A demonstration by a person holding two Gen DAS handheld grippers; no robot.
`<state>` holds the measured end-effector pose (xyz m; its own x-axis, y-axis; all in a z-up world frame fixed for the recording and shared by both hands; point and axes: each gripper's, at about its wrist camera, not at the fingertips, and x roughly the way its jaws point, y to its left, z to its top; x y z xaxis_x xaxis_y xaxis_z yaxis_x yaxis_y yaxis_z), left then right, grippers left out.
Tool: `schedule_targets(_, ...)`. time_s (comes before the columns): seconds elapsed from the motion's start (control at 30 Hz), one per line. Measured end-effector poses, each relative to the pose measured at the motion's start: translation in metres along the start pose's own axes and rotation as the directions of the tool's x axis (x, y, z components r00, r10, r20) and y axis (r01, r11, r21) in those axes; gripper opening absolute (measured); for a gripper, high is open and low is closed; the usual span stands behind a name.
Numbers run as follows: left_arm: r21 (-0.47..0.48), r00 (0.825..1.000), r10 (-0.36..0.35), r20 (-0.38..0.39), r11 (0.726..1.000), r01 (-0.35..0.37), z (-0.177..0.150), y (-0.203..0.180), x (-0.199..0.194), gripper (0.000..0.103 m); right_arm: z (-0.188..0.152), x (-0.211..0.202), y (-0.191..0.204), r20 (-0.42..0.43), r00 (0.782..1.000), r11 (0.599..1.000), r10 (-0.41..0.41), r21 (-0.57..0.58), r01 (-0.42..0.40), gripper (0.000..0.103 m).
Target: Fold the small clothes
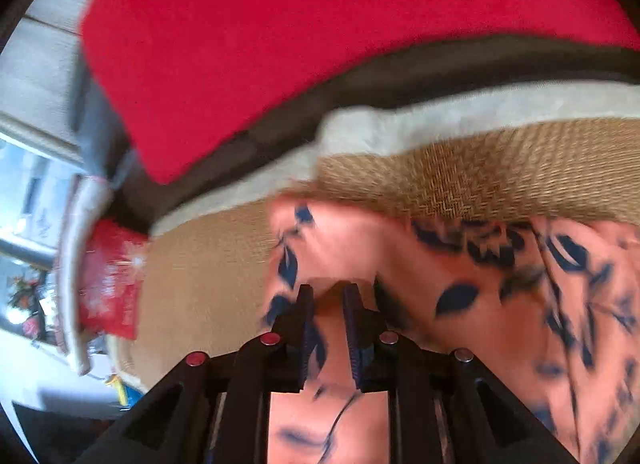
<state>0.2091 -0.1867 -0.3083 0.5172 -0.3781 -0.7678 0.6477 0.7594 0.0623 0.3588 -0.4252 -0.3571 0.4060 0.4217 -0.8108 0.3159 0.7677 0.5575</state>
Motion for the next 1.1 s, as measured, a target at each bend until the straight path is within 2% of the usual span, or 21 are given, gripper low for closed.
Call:
schedule_targets(0.03,0.007,1.0,0.003,0.004,1.0,-0.003,0.0,0.0,0.0,0.078,0.004,0.012,-0.009,-0.027,1.0,1.0,-0.009,0.018,0.01,0.02)
schedule_targets(0.1,0.007,1.0,-0.009,0.001,1.0,0.009,0.0,0.0,-0.001,0.078,0.002,0.012,-0.012,0.004,1.0,0.998,0.026,0.058,-0.026,0.02)
schedule_targets(0.2,0.003,1.0,0.003,0.004,1.0,-0.003,0.0,-0.001,-0.001,0.078,-0.012,-0.021,-0.013,0.044,0.998,0.998,0.038,0.045,-0.04,0.02)
schedule_targets(0.33,0.023,0.999,0.046,0.023,0.999,-0.046,-0.003,-0.01,-0.005,0.078,-0.052,-0.084,-0.013,0.115,0.993,0.999,0.036,-0.007,-0.035,0.021)
schedule_targets(0.47,0.022,0.997,0.073,0.032,0.997,-0.074,-0.005,-0.016,-0.007,0.078,-0.099,-0.123,-0.018,0.163,0.986,0.997,-0.042,-0.051,0.051,0.021)
schedule_targets(0.53,0.019,0.996,0.081,0.031,0.996,-0.082,-0.006,-0.017,-0.009,0.078,-0.122,-0.125,-0.027,0.151,0.985,0.996,-0.081,-0.032,0.087,0.022)
schedule_targets(0.63,0.015,0.996,0.085,0.025,0.996,-0.086,-0.006,-0.017,-0.007,0.078,-0.146,-0.097,-0.044,0.056,0.989,0.99,-0.14,-0.01,0.141,0.023)
schedule_targets(0.7,0.014,0.995,0.096,0.027,0.995,-0.096,-0.005,-0.016,-0.004,0.078,-0.157,-0.098,-0.047,0.109,0.987,0.993,-0.115,-0.015,0.118,0.023)
schedule_targets(0.8,0.018,0.994,0.104,0.025,0.994,-0.105,-0.004,-0.017,-0.003,0.078,-0.16,-0.114,-0.051,0.157,0.987,0.999,-0.041,0.03,0.037,0.025)
schedule_targets(0.97,0.017,0.994,0.111,0.014,0.994,-0.111,-0.001,-0.021,-0.005,0.078,-0.172,-0.146,-0.067,0.347,0.937,0.997,0.027,0.053,-0.049,0.025)
schedule_targets(1.03,0.021,0.993,0.113,0.014,0.993,-0.114,0.002,-0.022,-0.007,0.078,-0.174,-0.15,-0.08,0.389,0.92,0.992,0.044,0.093,-0.087,0.034)
schedule_targets(1.1,0.01,0.994,0.104,0.028,0.994,-0.105,0.005,-0.021,-0.013,0.078,-0.176,-0.152,-0.097,0.424,0.903,0.978,0.07,0.149,-0.146,0.076)
